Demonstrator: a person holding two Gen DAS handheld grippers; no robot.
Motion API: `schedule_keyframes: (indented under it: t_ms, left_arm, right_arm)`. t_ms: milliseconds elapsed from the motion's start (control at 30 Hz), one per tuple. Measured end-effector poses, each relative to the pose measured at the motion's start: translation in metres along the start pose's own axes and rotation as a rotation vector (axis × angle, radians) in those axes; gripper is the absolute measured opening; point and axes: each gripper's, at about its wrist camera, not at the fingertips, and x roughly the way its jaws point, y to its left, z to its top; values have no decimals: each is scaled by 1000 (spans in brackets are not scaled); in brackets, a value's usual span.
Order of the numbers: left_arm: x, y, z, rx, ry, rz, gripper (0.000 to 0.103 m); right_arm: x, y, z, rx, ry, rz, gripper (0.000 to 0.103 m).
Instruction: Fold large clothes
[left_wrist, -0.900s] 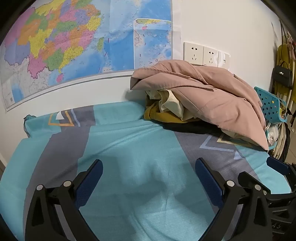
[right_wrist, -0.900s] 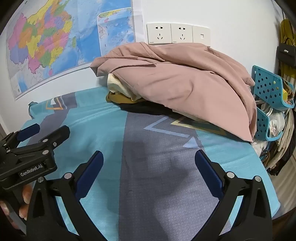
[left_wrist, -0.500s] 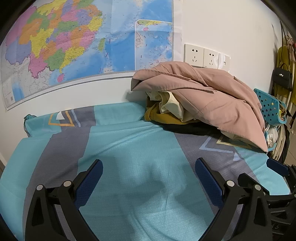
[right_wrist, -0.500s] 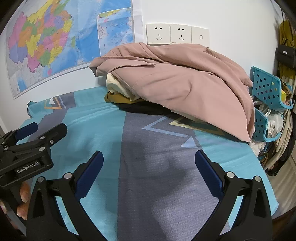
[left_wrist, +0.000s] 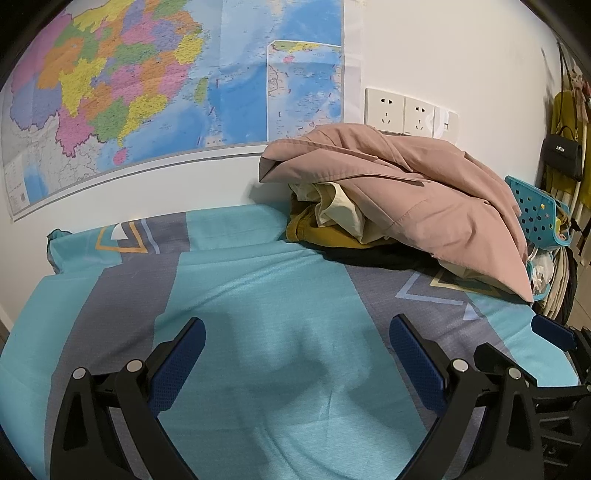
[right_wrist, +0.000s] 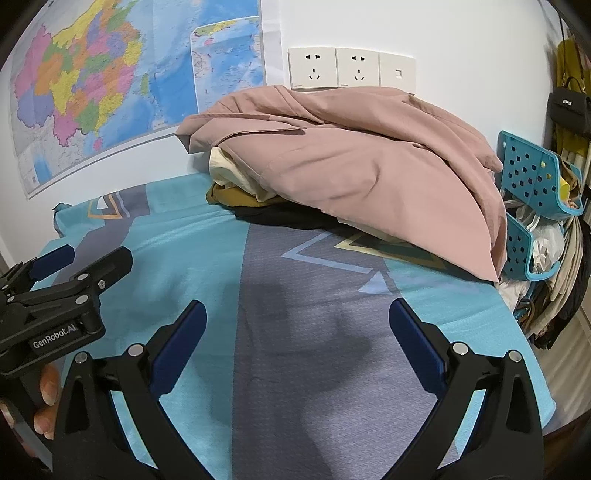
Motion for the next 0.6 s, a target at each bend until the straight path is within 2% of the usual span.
schedule_keyframes:
  t_ms: [600]
  left_arm:
    - [3, -4, -1, -4, 15, 20, 96]
  right_arm:
    - [1, -1, 0, -15, -5, -33, 97]
